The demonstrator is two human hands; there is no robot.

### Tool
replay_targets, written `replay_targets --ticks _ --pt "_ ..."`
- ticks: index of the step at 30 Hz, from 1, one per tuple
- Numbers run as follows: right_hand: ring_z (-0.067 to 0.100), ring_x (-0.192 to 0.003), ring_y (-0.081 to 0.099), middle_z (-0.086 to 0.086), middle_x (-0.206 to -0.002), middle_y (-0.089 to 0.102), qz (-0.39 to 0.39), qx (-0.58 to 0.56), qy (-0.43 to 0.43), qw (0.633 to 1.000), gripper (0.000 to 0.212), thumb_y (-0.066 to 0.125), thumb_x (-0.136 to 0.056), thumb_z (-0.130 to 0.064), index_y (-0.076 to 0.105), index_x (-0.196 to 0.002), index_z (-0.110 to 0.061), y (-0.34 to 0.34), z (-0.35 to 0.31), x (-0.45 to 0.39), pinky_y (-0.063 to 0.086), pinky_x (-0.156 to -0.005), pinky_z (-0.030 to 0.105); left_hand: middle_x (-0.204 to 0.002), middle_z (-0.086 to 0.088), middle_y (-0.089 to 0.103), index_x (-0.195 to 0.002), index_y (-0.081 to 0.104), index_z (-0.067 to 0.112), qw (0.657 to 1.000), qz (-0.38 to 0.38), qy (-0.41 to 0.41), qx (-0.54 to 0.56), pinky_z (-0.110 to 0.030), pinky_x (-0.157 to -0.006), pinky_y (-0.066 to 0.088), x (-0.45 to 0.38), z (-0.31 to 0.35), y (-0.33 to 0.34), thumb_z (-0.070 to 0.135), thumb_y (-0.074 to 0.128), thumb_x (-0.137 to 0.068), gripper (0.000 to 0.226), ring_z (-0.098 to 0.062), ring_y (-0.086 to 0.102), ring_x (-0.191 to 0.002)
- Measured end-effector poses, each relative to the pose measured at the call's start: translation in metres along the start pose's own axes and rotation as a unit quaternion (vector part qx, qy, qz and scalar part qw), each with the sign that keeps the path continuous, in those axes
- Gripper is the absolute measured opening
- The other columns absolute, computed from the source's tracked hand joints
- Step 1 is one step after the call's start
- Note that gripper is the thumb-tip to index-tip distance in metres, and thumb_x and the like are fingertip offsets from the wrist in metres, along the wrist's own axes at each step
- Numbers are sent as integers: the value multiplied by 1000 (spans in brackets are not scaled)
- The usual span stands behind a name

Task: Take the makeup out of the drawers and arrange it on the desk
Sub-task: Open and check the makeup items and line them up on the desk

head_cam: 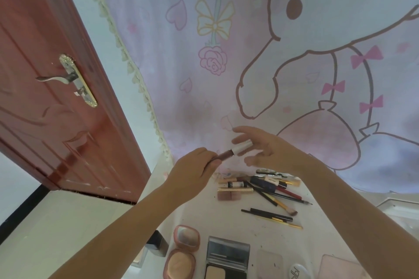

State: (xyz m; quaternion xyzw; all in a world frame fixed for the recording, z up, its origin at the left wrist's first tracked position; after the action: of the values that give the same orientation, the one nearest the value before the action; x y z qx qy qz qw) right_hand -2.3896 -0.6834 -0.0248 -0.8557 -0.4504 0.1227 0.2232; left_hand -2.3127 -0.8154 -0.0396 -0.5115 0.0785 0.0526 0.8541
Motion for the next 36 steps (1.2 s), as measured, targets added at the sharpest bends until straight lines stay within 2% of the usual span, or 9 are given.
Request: replay_targets --ticks 3,5,11,14,16,21,27,32,36 --pt "-3 -49 55 -14 -63 59 34 4 57 998 10 46 -93 -20 52 -91 -27 -3 4 -5 46 -51 12 -68 16 32 -106 59 10 1000 -10 3 -2 -10 -61 34 0 -2 0 28 33 -98 33 3 35 -61" --pt "-2 -33 44 -10 -47 51 55 74 73 993 24 44 -94 -23 52 -71 -22 -5 6 -7 39 -44 8 -68 17 32 -106 59 10 1000 -19 8 -6 -10 -61 34 1 -2 2 28 33 -98 33 3 35 -62" --pt "5 -79 63 -13 -96 57 29 -60 18 998 40 56 -86 -3 46 -104 -37 -2 8 -7 55 -63 19 -68 16 33 -107 59 10 1000 -14 -5 -1 -11 -61 34 -1 -11 0 26 34 -98 31 3 35 -62" --pt "0 -48 57 -13 -66 62 29 -41 84 995 11 43 -94 -22 52 -91 -28 4 13 -13 46 -47 11 -68 16 32 -106 59 10 1000 -21 -2 -6 -12 -60 34 -2 -12 0 27 33 -99 31 3 35 -61" --pt "-1 -33 45 -11 -44 55 36 17 106 994 23 42 -95 -22 53 -75 -22 5 14 -17 38 -39 10 -68 17 32 -106 58 10 1000 -26 2 -9 -11 -60 33 -3 -15 -1 27 33 -99 31 3 35 -61" --pt "6 -72 66 -5 -97 59 -13 -94 59 994 35 54 -87 -2 48 -102 -33 11 17 -23 53 -55 14 -68 17 32 -107 58 11 999 -31 -2 -19 -10 -61 34 -2 -27 -1 27 32 -99 32 2 36 -62" --pt "-1 -35 50 -12 -46 60 14 -40 94 995 21 50 -91 -10 57 -75 -20 25 17 -40 45 -44 10 -69 19 33 -111 58 11 999 -39 -1 -12 -9 -62 33 2 -44 2 28 36 -98 31 3 37 -63" --pt "-1 -36 50 -9 -47 58 49 -32 89 994 21 52 -90 -7 59 -75 -20 42 15 -61 46 -46 14 -104 7 51 -130 47 9 986 37 -132 94 -11 -80 31 20 -97 -10 27 39 -97 39 -9 52 -96" --pt "1 -44 45 -10 -58 48 15 184 33 982 15 50 -92 -17 62 -94 -7 70 15 -92 36 -47 11 -122 -7 56 -123 52 2 963 25 -267 -27 -28 -96 35 54 -180 -9 19 38 -97 35 -23 50 -117"
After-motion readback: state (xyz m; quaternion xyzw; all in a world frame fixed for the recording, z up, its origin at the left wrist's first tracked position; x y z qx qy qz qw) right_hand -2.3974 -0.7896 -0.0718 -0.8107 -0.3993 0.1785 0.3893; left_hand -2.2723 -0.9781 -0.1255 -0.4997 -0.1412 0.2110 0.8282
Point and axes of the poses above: each hand's wrist, its own x-axis away from the middle knuckle, its own y-axis out of the palm, z = x × y, the point moved 5 cm from there along -x, towards the middle knuckle
